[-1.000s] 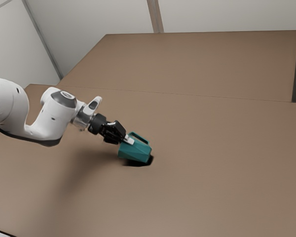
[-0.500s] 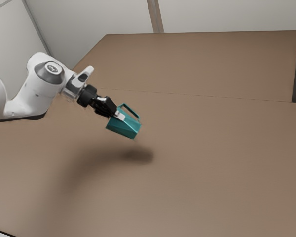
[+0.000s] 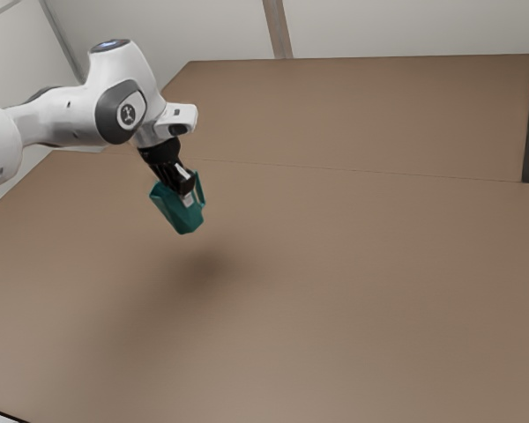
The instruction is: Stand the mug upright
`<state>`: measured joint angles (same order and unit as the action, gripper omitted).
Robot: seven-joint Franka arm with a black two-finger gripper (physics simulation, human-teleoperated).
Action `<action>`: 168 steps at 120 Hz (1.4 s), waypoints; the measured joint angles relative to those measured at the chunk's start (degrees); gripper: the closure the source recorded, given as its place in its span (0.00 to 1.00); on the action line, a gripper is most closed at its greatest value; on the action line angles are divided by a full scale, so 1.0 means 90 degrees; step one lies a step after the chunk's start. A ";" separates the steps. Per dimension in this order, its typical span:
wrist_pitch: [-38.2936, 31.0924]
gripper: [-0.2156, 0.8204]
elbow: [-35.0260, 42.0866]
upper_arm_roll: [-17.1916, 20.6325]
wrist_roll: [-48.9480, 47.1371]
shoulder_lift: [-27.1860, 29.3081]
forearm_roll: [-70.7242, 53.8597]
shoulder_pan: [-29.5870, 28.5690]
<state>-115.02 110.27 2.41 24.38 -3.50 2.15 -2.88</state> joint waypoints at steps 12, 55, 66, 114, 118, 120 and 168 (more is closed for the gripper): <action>-0.0123 0.96 0.0150 0.0036 -0.0316 -0.0076 -0.0120 -0.0019; -0.0312 0.96 0.0373 0.0093 -0.1105 -0.0614 -0.0203 -0.0085; -0.0341 0.96 0.0392 0.0098 -0.1245 -0.0667 -0.0205 -0.0084; -0.0511 0.67 0.0419 0.0247 -0.1610 -0.0847 -0.0114 -0.0081; -0.0515 0.60 0.0418 0.0260 -0.1628 -0.0828 -0.0103 -0.0080; -0.0516 0.57 0.0417 0.0265 -0.1636 -0.0813 -0.0096 -0.0079; 0.0591 0.26 -0.1174 0.0301 -0.1734 -0.0067 0.0617 -0.0078</action>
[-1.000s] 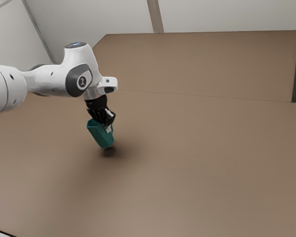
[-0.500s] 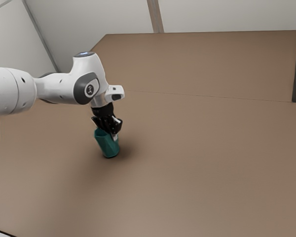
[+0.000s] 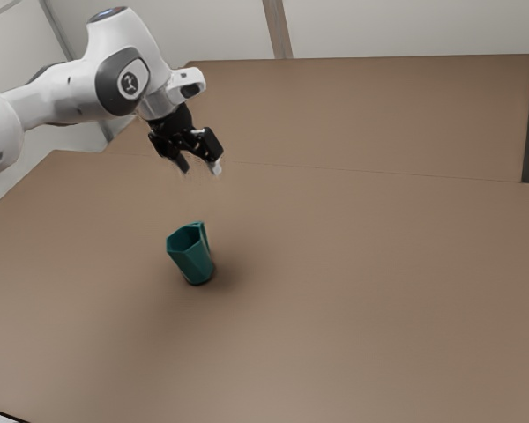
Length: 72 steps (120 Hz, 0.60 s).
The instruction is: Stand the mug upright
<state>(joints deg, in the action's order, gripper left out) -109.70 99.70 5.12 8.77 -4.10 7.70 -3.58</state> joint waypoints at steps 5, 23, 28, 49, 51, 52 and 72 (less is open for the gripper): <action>0.0241 0.25 -0.0344 -0.0006 -0.0010 0.0002 -0.0082 -0.0005; 0.0980 0.23 -0.0985 -0.0012 -0.0040 0.0146 -0.0290 -0.0027; 0.1112 0.23 -0.1013 -0.0016 -0.0045 0.0199 -0.0329 -0.0023; 0.1444 0.22 -0.1035 -0.0037 -0.0055 0.0264 -0.0407 0.0005; 0.1462 0.22 -0.1036 -0.0041 -0.0055 0.0265 -0.0409 0.0009; 0.1471 0.22 -0.1036 -0.0042 -0.0056 0.0265 -0.0410 0.0010; 0.1589 0.21 -0.1036 -0.0051 -0.0060 0.0267 -0.0422 0.0003</action>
<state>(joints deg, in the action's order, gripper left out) -95.40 90.38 4.66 8.24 -1.70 3.90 -3.56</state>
